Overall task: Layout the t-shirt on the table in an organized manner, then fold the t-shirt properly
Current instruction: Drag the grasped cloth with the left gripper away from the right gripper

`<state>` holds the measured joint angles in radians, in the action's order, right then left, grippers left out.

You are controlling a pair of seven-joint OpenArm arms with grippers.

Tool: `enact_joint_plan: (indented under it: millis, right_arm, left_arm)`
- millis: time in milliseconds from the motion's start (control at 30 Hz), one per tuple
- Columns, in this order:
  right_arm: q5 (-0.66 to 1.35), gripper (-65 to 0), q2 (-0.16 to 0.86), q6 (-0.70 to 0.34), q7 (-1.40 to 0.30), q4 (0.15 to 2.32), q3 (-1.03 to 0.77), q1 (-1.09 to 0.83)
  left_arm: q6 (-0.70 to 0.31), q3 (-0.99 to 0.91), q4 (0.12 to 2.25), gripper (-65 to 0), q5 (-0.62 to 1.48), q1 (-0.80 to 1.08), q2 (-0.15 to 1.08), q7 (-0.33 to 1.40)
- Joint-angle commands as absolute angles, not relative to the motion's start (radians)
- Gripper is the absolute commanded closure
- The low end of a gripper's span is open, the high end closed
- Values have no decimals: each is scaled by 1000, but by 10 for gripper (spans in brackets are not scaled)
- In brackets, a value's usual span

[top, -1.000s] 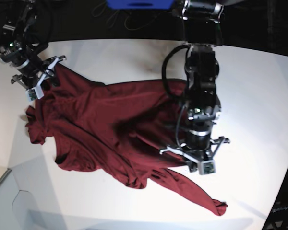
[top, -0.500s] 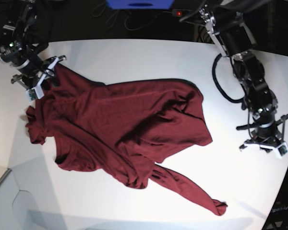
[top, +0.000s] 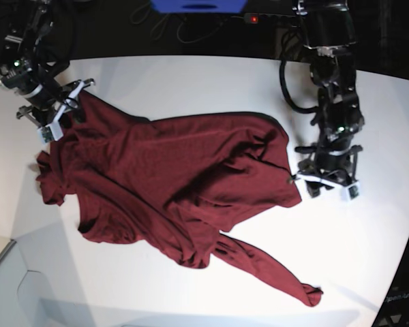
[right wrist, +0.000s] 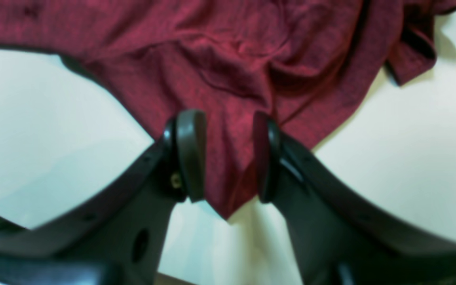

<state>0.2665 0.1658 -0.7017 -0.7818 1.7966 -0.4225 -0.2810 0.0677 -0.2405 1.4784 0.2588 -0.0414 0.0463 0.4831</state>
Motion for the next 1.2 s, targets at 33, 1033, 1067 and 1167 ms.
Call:
enact_joint_plan:
  millis: [33, 1033, 1067, 1167]
  right_arm:
    - [277, -209, 177, -698, -760, 1811, -426, -278]
    - [277, -208, 180, -698, -760, 1811, -427, -278]
    - [277, -208, 180, -698, -760, 1811, -427, -278]
    - [277, -208, 180, -698, -760, 1811, -430, -283]
  left_arm:
    - [73, -217, 1489, -323, 234, -97, 54, 453]
    - [67, -153, 1035, -234, 191, -263, 79, 421]
    - [67, -150, 1032, -177, 191, -265, 79, 400]
    - [67, -148, 984, -6, 183, -268, 76, 344]
